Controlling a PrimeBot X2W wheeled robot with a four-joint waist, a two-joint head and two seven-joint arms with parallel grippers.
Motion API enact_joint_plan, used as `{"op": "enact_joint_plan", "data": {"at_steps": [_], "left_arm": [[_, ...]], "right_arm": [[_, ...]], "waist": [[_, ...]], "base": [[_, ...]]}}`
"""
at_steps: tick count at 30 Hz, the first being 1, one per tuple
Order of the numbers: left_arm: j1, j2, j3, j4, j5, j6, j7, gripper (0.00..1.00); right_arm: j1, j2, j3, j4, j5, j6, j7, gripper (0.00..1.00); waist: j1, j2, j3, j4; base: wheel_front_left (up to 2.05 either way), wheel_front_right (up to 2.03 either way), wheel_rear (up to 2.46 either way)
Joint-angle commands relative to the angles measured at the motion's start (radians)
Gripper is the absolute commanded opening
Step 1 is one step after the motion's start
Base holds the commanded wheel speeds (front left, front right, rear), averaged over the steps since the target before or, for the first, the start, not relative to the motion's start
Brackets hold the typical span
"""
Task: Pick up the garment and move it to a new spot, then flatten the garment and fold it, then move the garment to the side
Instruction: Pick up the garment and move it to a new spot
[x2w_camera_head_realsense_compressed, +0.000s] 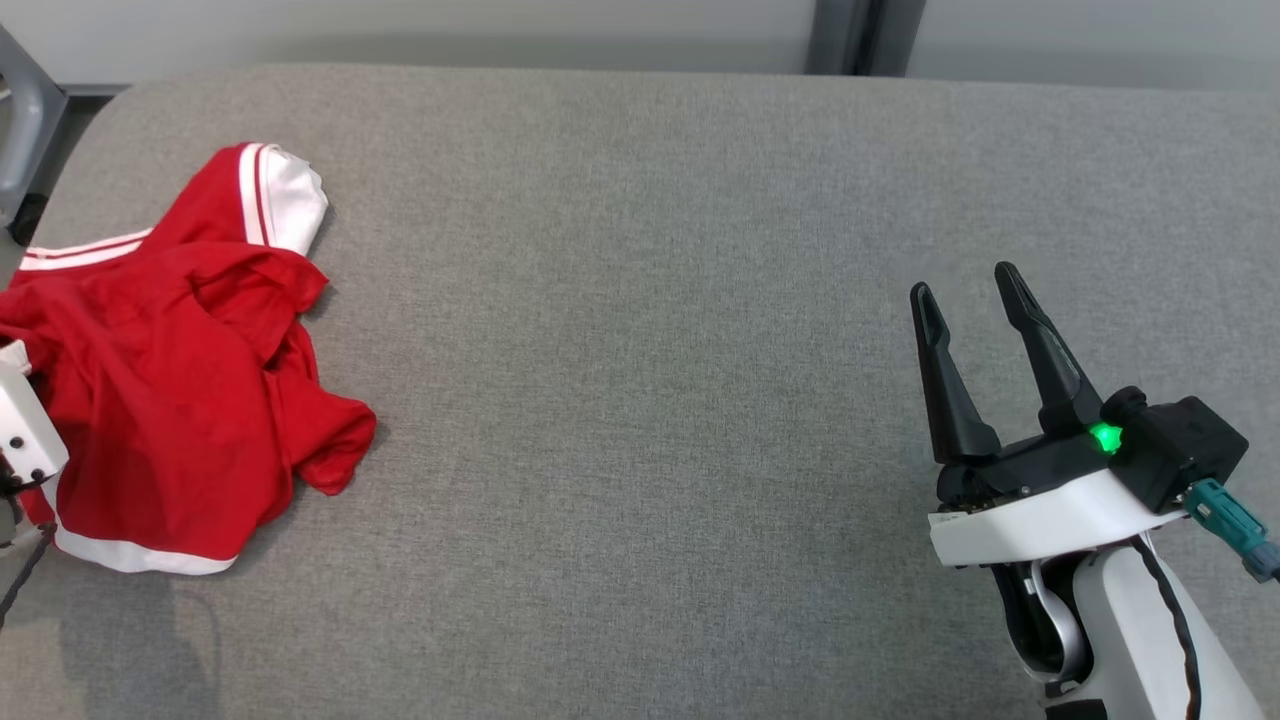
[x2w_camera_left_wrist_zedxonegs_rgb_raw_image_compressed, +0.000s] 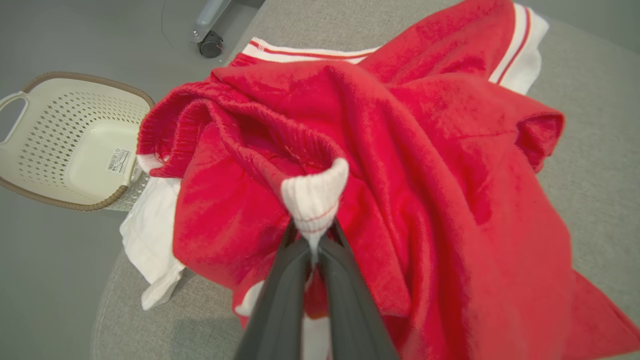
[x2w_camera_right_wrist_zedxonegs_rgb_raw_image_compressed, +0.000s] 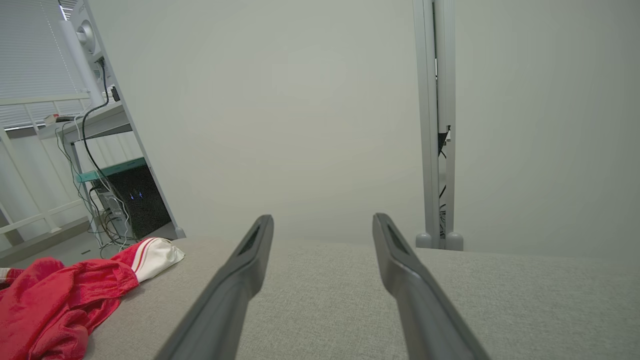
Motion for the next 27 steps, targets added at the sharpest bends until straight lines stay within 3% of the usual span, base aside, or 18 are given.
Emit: {"op": "enact_joint_plan", "data": {"at_steps": [1, 15, 27], "left_arm": [[-0.019, 0.013, -0.012, -0.014, -0.001, -0.001, -0.013, 0.00], [-0.045, 0.063, -0.163, -0.196, -0.029, 0.000, -0.032, 0.00], [-0.053, 0.063, -0.291, -0.471, -0.119, -0.001, -0.001, 0.00]], "right_arm": [[0.011, -0.001, -0.003, 0.002, 0.008, 0.000, 0.000, 1.00], [0.080, 0.011, -0.011, 0.010, 0.031, 0.000, 0.000, 1.00], [0.122, 0.012, -0.016, 0.007, 0.064, 0.000, 0.000, 1.00]], "waist": [[0.0000, 0.0000, -0.026, 0.005], [0.0000, 0.0000, -0.171, -0.012], [0.0000, 0.0000, -0.243, -0.132]], "base": [[0.00, 0.00, 0.00], [0.00, 0.00, 0.00], [0.00, 0.00, 0.00]]}}
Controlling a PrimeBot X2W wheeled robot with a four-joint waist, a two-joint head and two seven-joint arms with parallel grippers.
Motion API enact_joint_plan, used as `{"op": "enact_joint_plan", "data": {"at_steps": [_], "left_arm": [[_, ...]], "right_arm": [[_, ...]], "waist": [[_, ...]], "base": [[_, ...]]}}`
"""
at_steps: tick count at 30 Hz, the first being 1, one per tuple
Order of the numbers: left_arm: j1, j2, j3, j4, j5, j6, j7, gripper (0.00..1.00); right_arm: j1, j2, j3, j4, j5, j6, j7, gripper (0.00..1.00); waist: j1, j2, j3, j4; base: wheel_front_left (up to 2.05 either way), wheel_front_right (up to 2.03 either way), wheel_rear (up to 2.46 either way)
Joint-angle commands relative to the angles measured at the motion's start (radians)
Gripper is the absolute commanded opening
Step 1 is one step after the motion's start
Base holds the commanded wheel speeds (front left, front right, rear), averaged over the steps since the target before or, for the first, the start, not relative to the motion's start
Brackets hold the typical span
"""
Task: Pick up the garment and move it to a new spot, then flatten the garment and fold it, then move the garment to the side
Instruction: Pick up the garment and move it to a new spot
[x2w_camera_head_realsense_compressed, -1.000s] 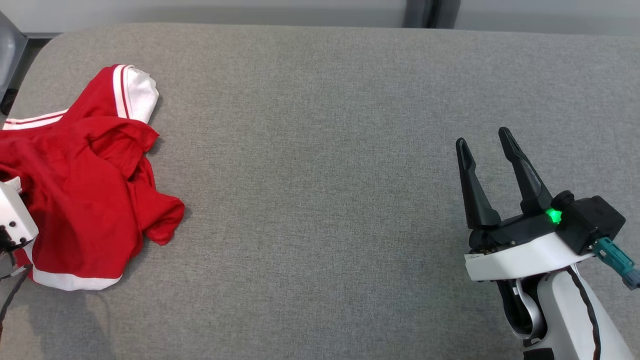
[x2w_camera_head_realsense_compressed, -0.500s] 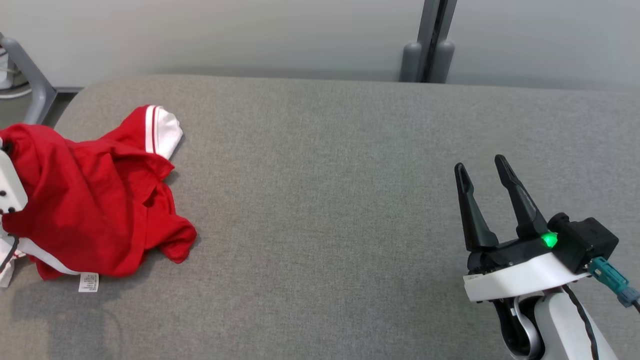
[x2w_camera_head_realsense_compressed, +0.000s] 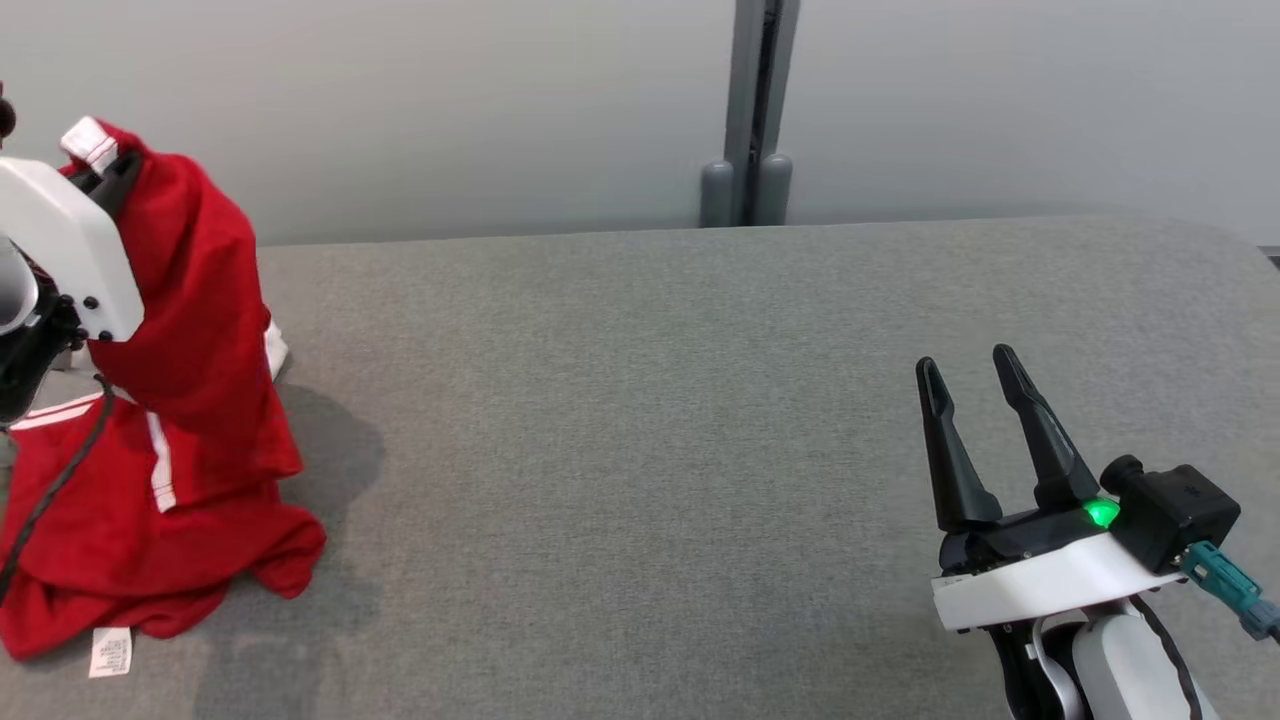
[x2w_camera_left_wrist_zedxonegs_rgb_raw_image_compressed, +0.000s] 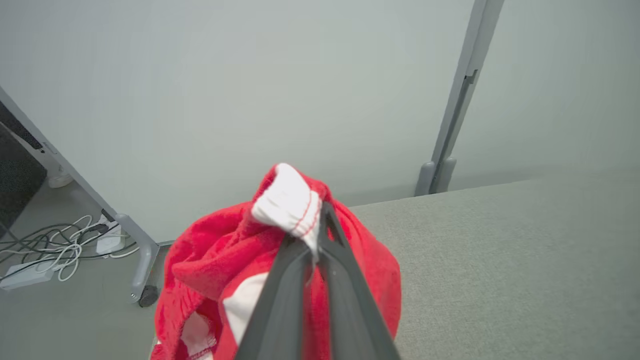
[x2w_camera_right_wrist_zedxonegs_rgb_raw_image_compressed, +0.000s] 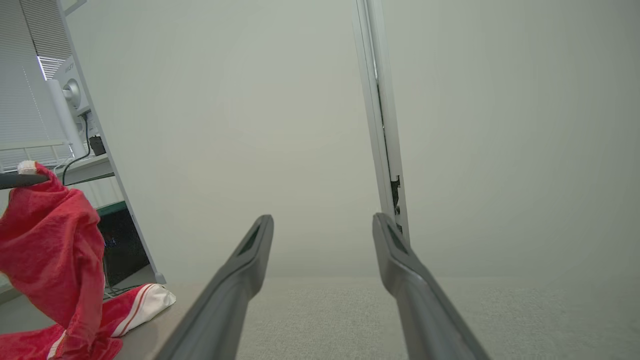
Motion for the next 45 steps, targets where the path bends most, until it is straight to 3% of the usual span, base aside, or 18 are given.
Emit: {"op": "enact_joint_plan", "data": {"at_steps": [1, 13, 20, 28, 34, 41, 43, 44, 45], "left_arm": [[-0.001, -0.004, -0.006, -0.043, -0.015, 0.000, 0.002, 0.00], [0.060, -0.107, -0.025, -0.355, -0.086, 0.028, -0.003, 0.00], [0.152, -0.156, -0.020, -0.415, -0.108, 0.060, -0.061, 0.00], [0.337, -0.211, -0.005, -0.304, -0.134, 0.075, -0.202, 0.00], [0.407, -0.277, -0.061, -0.162, -0.083, 0.052, -0.356, 0.00], [0.416, -0.336, -0.131, -0.041, -0.057, 0.021, -0.438, 0.01], [0.399, -0.344, -0.142, -0.026, -0.049, 0.016, -0.470, 0.56], [0.391, -0.346, -0.145, -0.022, -0.047, 0.014, -0.489, 1.00], [0.385, -0.345, -0.147, -0.020, -0.043, 0.011, -0.507, 1.00]], "right_arm": [[0.013, -0.005, -0.001, -0.001, 0.004, 0.000, 0.000, 1.00], [0.008, -0.005, -0.021, -0.017, -0.005, 0.000, 0.000, 1.00], [0.013, -0.005, -0.034, -0.026, -0.006, 0.000, 0.000, 1.00], [-0.007, -0.005, -0.038, -0.036, 0.005, 0.000, 0.000, 1.00], [-0.019, -0.005, -0.047, -0.046, -0.008, 0.000, 0.000, 1.00], [-0.016, -0.005, -0.045, -0.057, 0.005, 0.000, 0.000, 1.00], [-0.012, -0.005, -0.050, -0.057, 0.006, 0.000, 0.000, 1.00], [-0.011, -0.005, -0.052, -0.059, 0.007, 0.000, 0.000, 1.00], [-0.010, -0.005, -0.054, -0.060, 0.007, 0.000, 0.000, 1.00]], "waist": [[0.0000, 0.0000, -0.018, -0.046], [0.0000, 0.0000, -0.014, -0.195], [0.0000, 0.0000, 0.005, -0.226], [0.0000, 0.0000, 0.051, -0.235], [0.0000, 0.0000, 0.072, -0.209], [0.0000, 0.0000, 0.070, -0.175], [0.0000, 0.0000, 0.067, -0.164], [0.0000, 0.0000, 0.066, -0.159], [0.0000, 0.0000, 0.064, -0.154]], "base": [[0.00, 0.00, 0.00], [0.00, 0.00, 0.00], [0.00, 0.00, 0.00], [0.00, 0.00, 0.00], [0.00, 0.00, 0.00], [0.00, 0.00, 0.00], [0.00, 0.00, 0.00], [0.00, 0.00, 0.00], [0.00, 0.00, 0.00]]}}
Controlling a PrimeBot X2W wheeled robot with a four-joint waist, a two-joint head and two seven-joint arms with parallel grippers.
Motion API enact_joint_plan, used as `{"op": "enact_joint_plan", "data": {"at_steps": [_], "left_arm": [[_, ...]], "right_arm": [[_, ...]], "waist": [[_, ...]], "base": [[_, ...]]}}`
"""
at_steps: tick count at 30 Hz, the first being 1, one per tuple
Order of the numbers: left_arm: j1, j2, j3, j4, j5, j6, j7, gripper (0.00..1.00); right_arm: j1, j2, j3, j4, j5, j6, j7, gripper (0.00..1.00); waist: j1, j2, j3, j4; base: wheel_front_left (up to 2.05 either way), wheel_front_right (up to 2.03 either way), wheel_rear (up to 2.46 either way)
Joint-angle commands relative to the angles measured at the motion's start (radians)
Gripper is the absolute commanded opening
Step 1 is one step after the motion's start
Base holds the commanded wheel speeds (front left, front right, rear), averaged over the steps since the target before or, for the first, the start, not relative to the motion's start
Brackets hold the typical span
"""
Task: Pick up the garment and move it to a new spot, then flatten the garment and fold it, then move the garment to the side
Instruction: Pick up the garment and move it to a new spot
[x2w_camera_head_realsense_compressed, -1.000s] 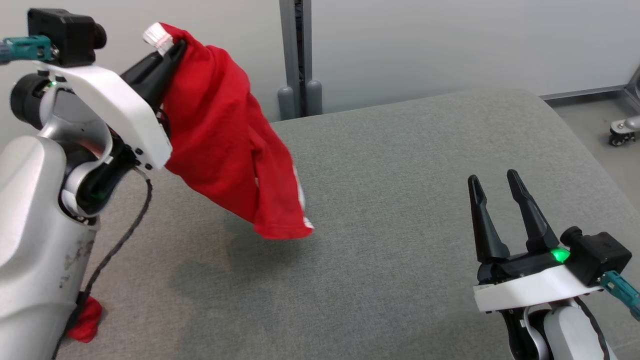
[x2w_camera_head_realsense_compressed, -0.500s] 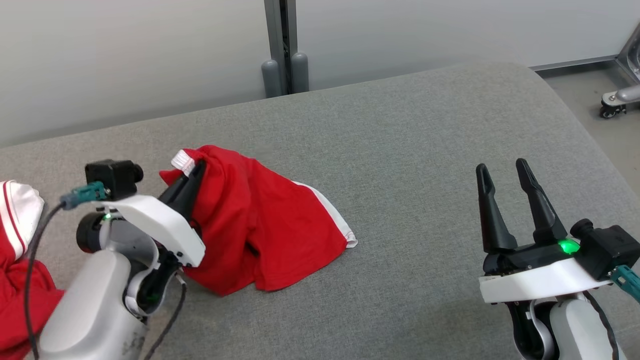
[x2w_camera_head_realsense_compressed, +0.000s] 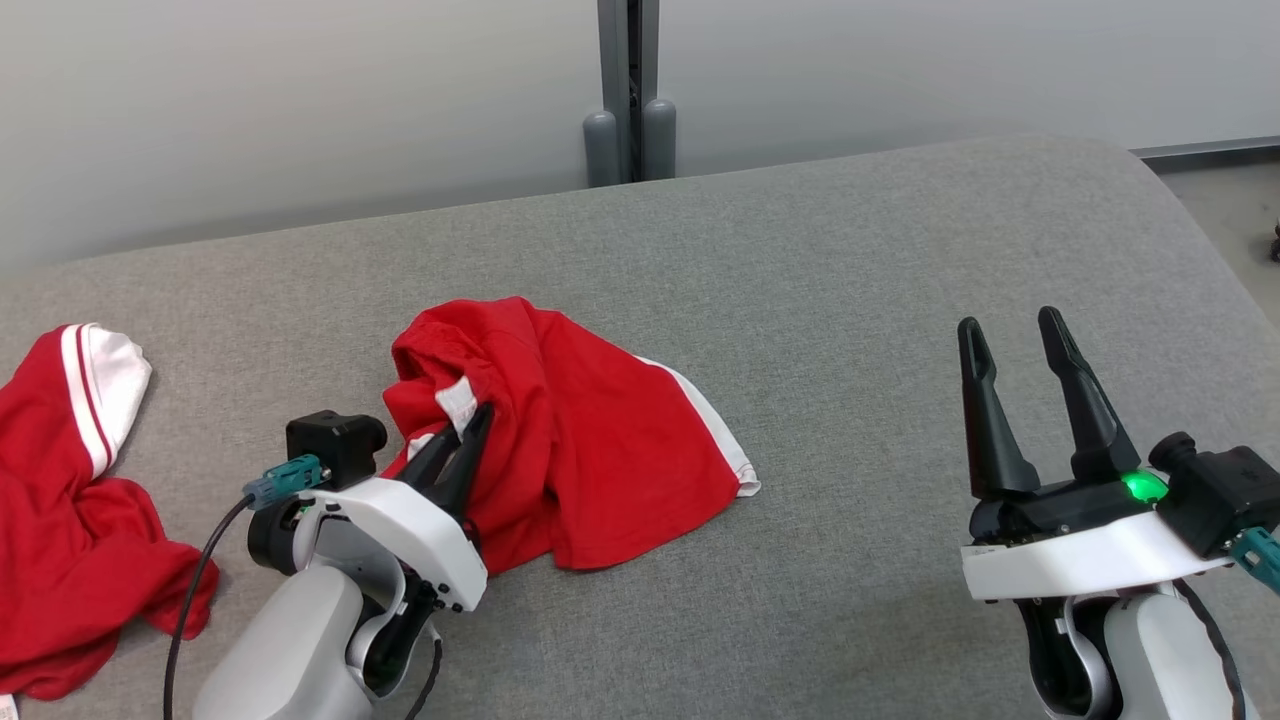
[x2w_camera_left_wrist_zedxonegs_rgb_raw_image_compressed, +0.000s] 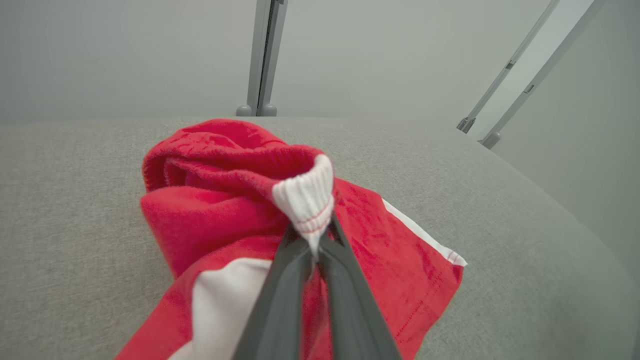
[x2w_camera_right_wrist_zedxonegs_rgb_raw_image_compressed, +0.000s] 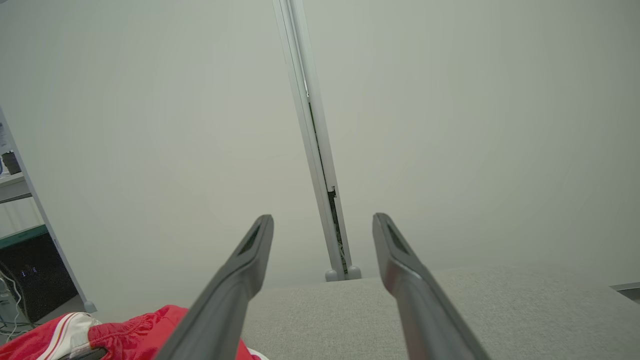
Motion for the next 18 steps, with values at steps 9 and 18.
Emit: {"op": "enact_joint_plan", "data": {"at_steps": [9, 18], "left_arm": [[-0.010, 0.054, 0.008, -0.039, 0.058, 0.015, -0.122, 1.00], [0.085, 0.114, 0.125, -0.263, 0.141, 0.130, -0.159, 1.00]], "right_arm": [[0.024, -0.006, -0.012, -0.002, -0.005, 0.000, 0.000, 1.00], [0.045, -0.005, -0.040, -0.001, -0.029, 0.000, 0.000, 1.00]], "waist": [[0.0000, -0.0001, -0.031, 0.036], [0.0000, -0.0001, -0.050, 0.066]], "base": [[0.00, 0.00, 0.00], [0.00, 0.00, 0.00]]}}
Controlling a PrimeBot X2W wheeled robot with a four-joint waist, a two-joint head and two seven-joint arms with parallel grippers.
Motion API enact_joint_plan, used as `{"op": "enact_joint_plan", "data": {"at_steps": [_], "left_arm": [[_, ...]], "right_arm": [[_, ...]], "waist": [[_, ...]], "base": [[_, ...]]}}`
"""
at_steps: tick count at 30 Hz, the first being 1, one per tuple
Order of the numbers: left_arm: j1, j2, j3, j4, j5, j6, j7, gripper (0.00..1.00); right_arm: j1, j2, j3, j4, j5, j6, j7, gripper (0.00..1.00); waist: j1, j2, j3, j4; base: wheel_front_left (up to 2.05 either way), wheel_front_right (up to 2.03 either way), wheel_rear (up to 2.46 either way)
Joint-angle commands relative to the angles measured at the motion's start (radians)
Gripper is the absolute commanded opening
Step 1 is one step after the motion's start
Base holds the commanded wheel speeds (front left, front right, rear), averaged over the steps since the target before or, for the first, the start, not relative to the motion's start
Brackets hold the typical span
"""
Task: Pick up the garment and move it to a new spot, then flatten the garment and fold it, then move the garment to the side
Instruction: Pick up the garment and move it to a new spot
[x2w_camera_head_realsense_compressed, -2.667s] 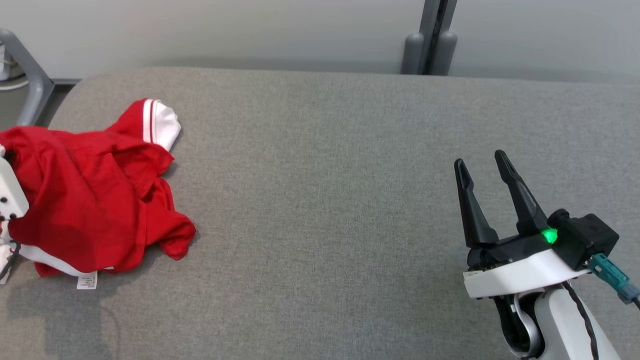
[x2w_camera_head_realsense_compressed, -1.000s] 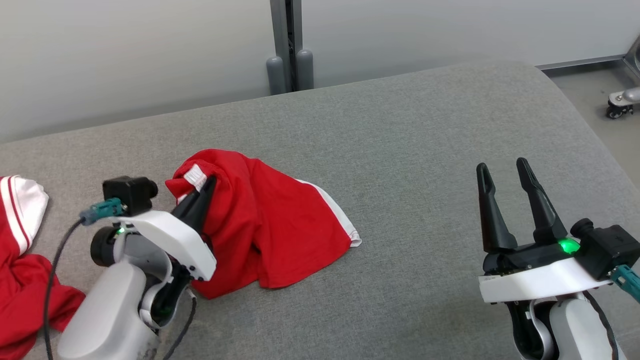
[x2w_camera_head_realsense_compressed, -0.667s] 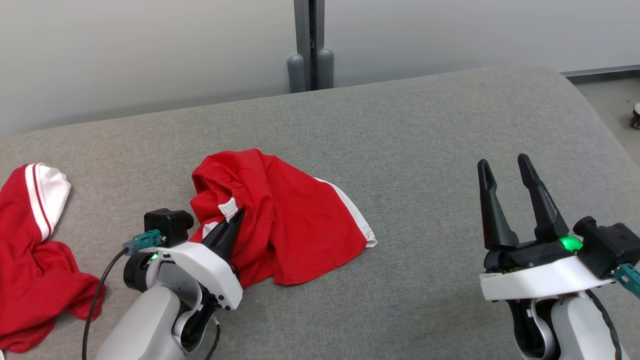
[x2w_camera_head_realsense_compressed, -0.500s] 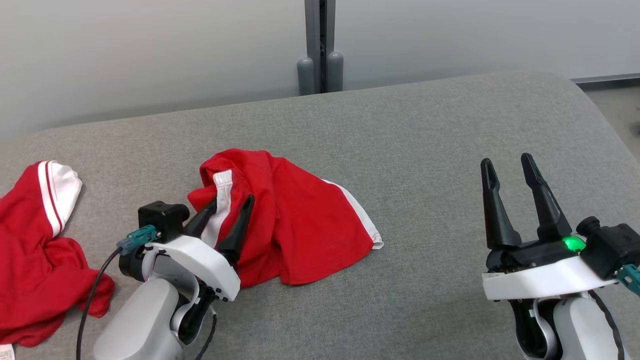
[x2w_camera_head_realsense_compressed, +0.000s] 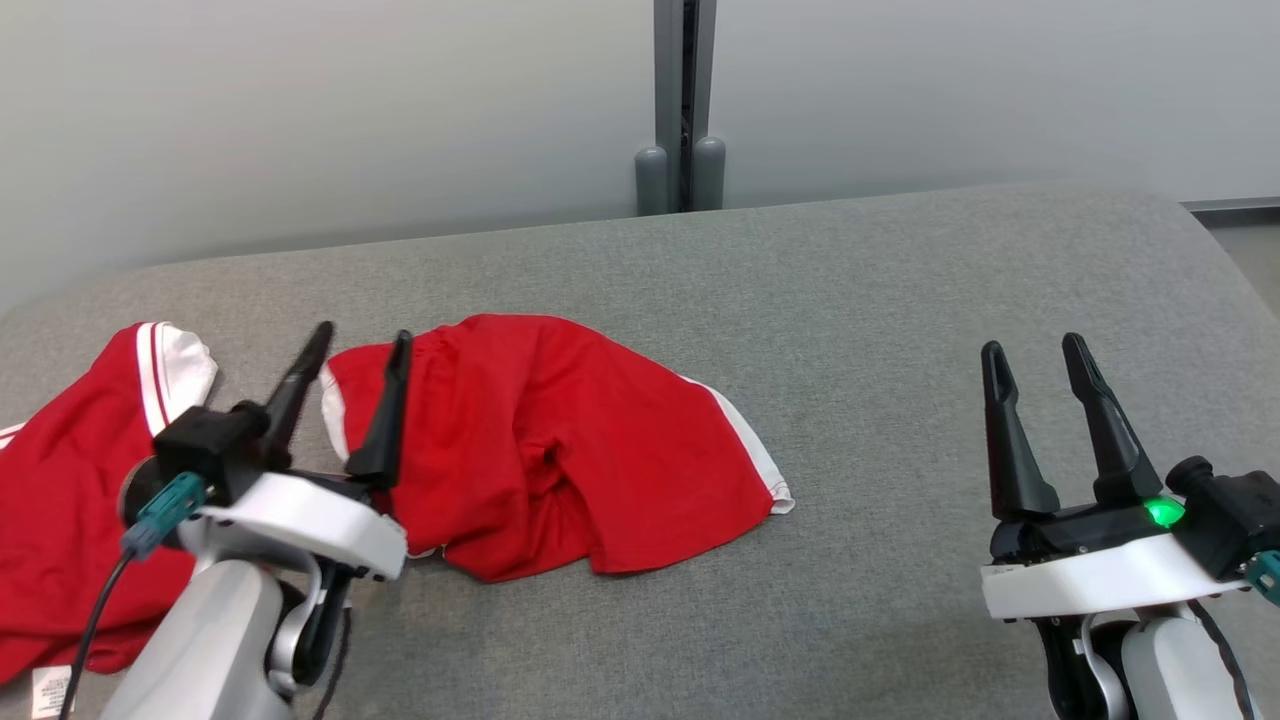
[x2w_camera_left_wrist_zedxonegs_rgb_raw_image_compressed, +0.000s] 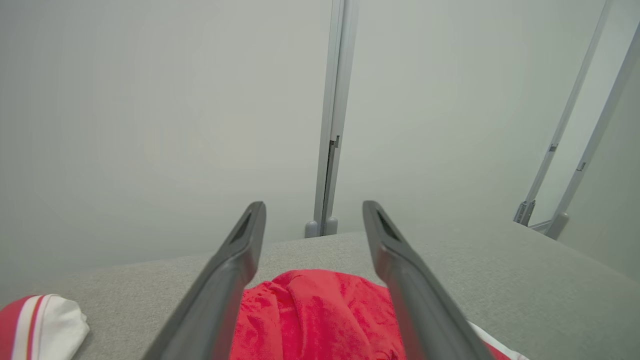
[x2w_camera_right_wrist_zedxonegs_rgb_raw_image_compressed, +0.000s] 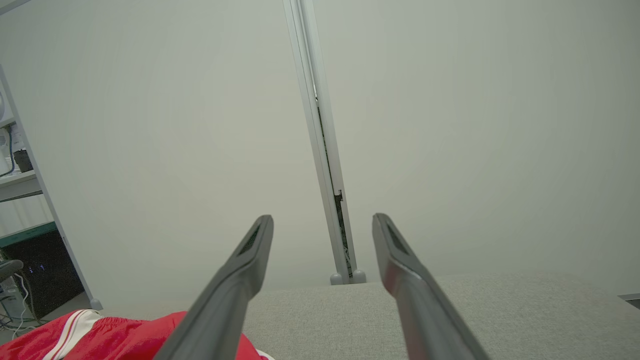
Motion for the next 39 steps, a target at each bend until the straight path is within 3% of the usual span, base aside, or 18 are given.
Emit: {"op": "enact_joint_plan", "data": {"at_steps": [1, 7, 14, 25, 39], "left_arm": [[0.012, 0.010, 0.011, -0.010, 0.013, 0.010, -0.005, 1.00], [0.128, 0.014, 0.118, -0.182, 0.108, 0.079, -0.004, 1.00], [0.259, -0.037, 0.239, -0.247, 0.155, 0.106, -0.004, 1.00], [0.344, -0.154, 0.343, -0.252, 0.228, 0.048, -0.004, 1.00], [0.356, -0.205, 0.393, -0.232, 0.306, -0.008, -0.004, 1.00]], "right_arm": [[0.003, -0.005, -0.002, 0.001, -0.006, 0.000, 0.000, 1.00], [0.021, -0.005, -0.021, 0.006, -0.022, 0.000, 0.000, 1.00], [0.044, -0.005, -0.048, 0.018, -0.037, 0.000, 0.000, 1.00], [0.041, -0.005, -0.054, 0.046, -0.041, 0.000, 0.000, 1.00], [0.044, -0.005, -0.046, 0.056, -0.049, 0.000, 0.000, 1.00]], "waist": [[0.0000, 0.0000, 0.000, 0.004], [0.0000, 0.0000, 0.005, 0.018], [0.0000, 0.0000, 0.008, 0.020], [0.0000, 0.0000, 0.001, 0.025], [0.0000, 0.0000, -0.014, 0.022]], "base": [[0.00, 0.00, 0.00], [0.00, 0.00, 0.00], [0.00, 0.00, 0.00], [0.00, 0.00, 0.00], [0.00, 0.00, 0.00]]}}
